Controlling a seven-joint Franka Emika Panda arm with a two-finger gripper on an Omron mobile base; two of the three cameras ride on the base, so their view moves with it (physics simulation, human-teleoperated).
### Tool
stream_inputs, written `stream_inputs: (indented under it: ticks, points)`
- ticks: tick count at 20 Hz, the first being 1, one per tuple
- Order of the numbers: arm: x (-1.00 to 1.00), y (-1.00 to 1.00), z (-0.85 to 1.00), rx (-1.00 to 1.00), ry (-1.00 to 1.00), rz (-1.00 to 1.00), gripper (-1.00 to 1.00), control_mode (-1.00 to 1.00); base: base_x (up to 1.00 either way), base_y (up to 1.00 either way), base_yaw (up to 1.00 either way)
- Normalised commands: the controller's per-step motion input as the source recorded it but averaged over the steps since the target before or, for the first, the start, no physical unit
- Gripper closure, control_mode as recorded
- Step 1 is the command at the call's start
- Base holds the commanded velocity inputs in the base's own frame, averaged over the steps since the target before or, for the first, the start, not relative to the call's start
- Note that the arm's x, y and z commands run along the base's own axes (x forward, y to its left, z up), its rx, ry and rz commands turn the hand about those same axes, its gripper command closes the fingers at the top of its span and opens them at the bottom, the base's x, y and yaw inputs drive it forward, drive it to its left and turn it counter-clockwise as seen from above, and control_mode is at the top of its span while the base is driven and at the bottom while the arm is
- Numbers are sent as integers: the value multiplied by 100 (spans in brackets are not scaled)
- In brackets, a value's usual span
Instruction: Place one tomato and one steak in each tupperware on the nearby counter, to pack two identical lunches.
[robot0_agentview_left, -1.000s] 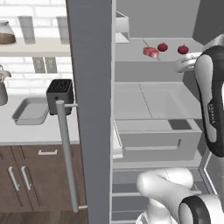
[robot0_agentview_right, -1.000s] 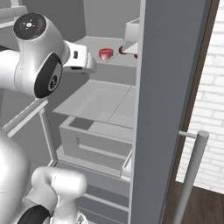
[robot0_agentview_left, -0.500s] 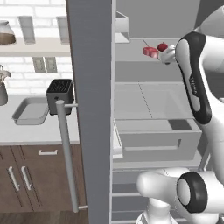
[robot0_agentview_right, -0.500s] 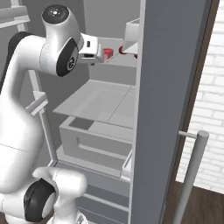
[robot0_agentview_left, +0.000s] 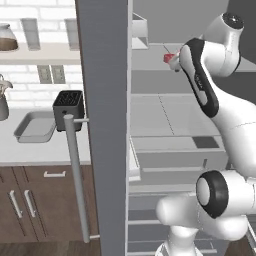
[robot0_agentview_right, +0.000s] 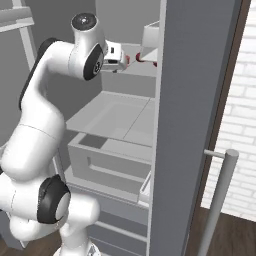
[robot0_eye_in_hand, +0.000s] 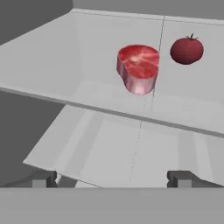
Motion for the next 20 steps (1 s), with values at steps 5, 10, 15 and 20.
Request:
stream_inputs:
  ticks: [5, 10, 15, 20]
  points:
    - [68, -20, 0, 0, 12, 0, -100, -100, 0, 0, 0]
    - [79, -6, -15, -1, 15, 0, -100, -100, 0, 0, 0]
    - [69, -1, -32, -3, 1, 0, -100, -100, 0, 0, 0]
    - [49, -4, -31, -1, -4, 2, -100, -100, 0, 0, 0]
